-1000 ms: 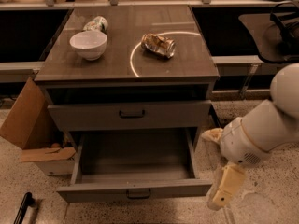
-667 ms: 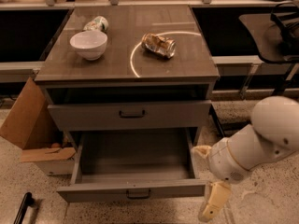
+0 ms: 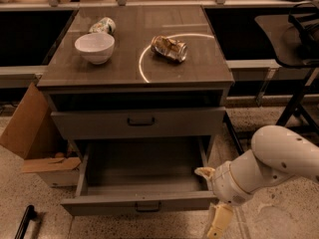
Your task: Close middle drawer
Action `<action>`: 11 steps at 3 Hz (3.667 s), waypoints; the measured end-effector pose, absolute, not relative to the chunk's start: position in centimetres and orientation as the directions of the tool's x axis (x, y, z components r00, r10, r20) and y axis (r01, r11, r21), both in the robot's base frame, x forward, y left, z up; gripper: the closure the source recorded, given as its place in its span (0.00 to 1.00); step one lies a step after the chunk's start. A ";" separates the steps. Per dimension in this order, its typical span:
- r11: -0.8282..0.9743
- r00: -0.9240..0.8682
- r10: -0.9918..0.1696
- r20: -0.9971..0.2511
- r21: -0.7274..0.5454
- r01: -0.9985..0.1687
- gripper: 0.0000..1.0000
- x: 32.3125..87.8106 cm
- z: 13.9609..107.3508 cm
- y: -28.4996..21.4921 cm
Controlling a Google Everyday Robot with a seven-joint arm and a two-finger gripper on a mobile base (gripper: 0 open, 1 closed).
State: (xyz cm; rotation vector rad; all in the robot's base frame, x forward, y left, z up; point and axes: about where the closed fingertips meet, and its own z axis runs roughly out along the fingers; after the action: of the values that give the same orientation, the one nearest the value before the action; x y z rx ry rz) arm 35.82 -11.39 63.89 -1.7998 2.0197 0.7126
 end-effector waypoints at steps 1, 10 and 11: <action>0.005 -0.064 -0.839 -0.540 0.110 -0.994 0.00 35.4 61.4 -11.7; 0.076 -0.063 -0.843 -0.535 -0.004 -0.997 1.00 43.2 40.1 -15.5; 0.139 -0.099 -0.829 -0.551 -0.033 -0.990 1.00 46.0 38.8 -14.6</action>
Offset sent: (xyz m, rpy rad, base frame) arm -0.0209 -0.0300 -0.1215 -0.0530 -0.0252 0.1565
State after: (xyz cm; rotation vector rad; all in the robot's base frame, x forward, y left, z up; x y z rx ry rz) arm 45.98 -14.61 38.84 -1.7403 1.9830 0.4868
